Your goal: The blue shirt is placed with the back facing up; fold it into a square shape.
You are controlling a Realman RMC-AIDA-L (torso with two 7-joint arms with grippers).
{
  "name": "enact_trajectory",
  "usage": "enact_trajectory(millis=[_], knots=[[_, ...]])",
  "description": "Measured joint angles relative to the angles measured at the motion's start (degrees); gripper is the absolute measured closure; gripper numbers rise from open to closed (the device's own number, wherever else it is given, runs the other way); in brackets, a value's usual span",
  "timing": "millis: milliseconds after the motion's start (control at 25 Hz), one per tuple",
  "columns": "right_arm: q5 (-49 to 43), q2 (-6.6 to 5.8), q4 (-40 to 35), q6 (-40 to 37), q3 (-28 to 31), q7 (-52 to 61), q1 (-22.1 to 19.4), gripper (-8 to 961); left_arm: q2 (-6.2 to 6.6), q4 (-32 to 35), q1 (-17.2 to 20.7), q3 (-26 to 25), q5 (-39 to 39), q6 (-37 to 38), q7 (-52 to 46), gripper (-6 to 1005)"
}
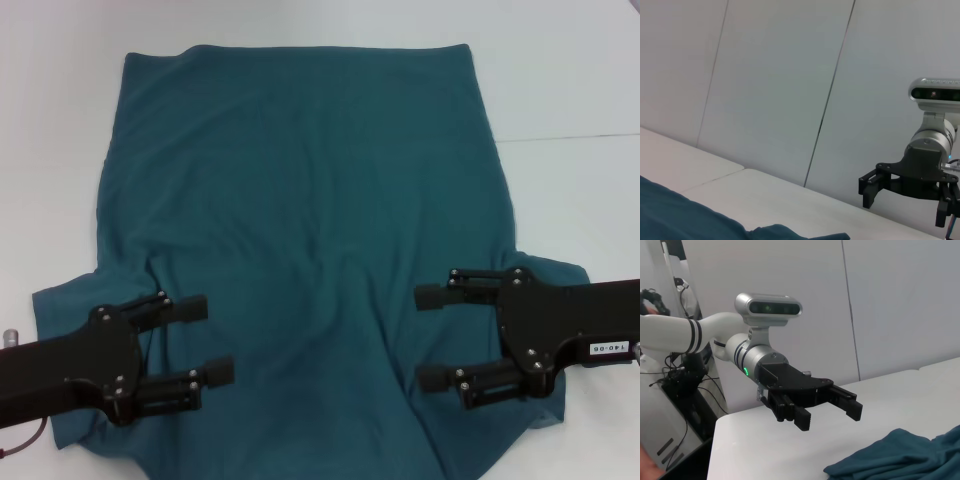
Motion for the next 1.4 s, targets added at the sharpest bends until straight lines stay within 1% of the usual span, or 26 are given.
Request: enact_trajectory(millis=[440, 1120, 1240, 1400], knots=[[-0.3, 0.00, 0.5, -0.1, 0.0, -0.2, 0.2, 30, -0.04, -1.7, 0.0, 0.0, -0.2, 0.0, 0.8, 141], [-0.6, 0.00, 0.7, 0.7, 0.3, -0.7, 0.3, 29, -0.08, -1.8, 0.0, 0.0, -0.3, 0.0, 0.8, 141], [-0.6, 0.01, 0.7, 3.5, 0.4, -0.1, 0.6, 29, -0.04, -1.8, -0.3, -1.1, -0.3, -0.2, 0.3, 141], [-0.6, 0.00, 0.7, 10.1, 0.4, 2.4, 1.5, 31, 0.17, -1.8, -1.1, -3.5, -0.3, -2.0, -1.4, 140]])
